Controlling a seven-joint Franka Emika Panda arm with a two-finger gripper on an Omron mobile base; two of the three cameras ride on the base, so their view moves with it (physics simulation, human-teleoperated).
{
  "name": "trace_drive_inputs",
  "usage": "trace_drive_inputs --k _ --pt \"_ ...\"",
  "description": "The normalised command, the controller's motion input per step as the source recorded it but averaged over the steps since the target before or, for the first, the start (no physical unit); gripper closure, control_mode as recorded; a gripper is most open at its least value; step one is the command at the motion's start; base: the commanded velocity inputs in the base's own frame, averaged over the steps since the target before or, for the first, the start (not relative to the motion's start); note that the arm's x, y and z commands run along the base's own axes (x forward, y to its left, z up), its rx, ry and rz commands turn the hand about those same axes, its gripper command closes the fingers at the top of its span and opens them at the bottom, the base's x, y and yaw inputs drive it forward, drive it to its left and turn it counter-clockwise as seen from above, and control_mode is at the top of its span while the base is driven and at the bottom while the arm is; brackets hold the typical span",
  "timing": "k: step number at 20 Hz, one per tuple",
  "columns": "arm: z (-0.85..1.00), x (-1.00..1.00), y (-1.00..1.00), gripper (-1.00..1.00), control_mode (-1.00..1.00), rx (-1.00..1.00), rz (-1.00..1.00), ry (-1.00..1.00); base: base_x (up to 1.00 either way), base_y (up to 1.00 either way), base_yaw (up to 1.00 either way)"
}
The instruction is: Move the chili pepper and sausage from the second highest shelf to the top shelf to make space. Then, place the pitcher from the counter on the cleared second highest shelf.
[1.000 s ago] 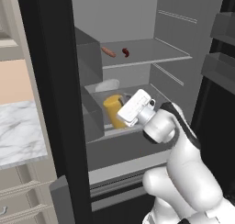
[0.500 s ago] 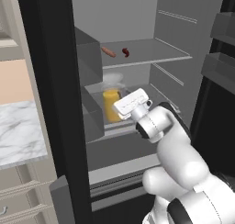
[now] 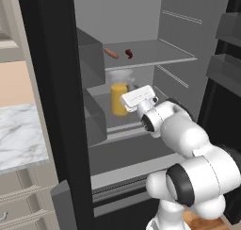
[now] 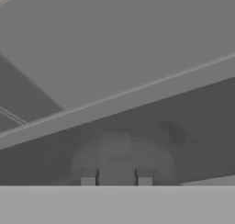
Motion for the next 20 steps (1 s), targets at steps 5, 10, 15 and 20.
trace_drive_inputs --k 5,10,15,20 --pt "0.00 0.50 0.05 1.00 -1.00 0.12 -0.12 0.00 0.00 0.00 0.00" --pt "-0.34 0.50 0.22 1.00 -1.00 -0.02 -0.13 0.00 0.00 0.00 0.00" --pt "-0.67 0.25 0.32 1.00 -1.00 -0.13 -0.11 0.00 0.00 0.00 0.00" --pt "-0.83 0.00 0.10 1.00 -1.00 -0.17 -0.08 0.00 0.00 0.00 0.00"
